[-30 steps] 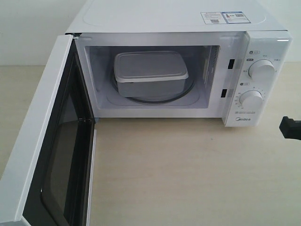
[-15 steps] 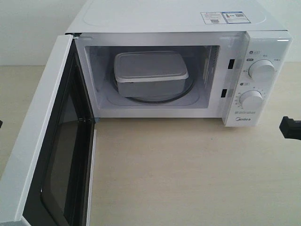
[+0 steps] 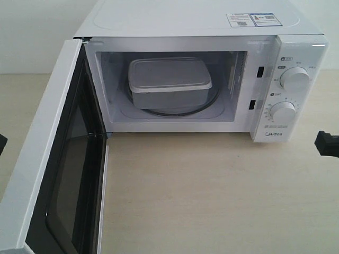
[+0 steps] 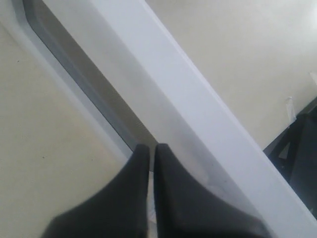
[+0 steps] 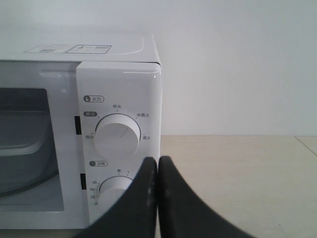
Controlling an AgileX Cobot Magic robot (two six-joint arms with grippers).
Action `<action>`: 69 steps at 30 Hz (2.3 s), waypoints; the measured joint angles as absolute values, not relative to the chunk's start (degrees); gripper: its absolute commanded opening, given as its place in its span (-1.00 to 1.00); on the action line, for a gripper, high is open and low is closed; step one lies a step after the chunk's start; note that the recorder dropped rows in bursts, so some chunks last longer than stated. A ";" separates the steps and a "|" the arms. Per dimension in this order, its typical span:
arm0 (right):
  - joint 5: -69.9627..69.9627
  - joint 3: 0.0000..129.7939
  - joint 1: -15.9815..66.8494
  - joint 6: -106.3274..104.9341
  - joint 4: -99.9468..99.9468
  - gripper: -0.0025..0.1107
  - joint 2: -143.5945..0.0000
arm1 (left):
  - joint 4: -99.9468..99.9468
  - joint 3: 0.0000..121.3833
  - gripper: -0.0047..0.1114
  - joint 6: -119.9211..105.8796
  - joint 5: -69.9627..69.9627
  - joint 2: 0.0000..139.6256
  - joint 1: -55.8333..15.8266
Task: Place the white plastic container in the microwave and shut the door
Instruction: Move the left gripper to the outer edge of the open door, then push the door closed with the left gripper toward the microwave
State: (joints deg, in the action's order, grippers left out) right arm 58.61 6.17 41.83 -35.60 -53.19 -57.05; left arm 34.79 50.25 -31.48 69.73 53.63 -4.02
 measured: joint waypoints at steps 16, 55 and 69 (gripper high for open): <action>58.61 6.17 41.83 -35.60 -53.19 -0.96 -57.05 | 39.08 46.84 -0.84 -34.70 69.85 53.63 -4.02; 58.61 6.17 41.83 -35.60 -53.19 -0.96 -57.05 | 55.77 46.71 -0.84 -51.06 63.69 66.64 -4.02; 60.37 6.17 41.83 -31.05 -52.34 -0.96 -57.05 | 56.44 46.62 -0.84 -51.67 51.60 70.23 -15.25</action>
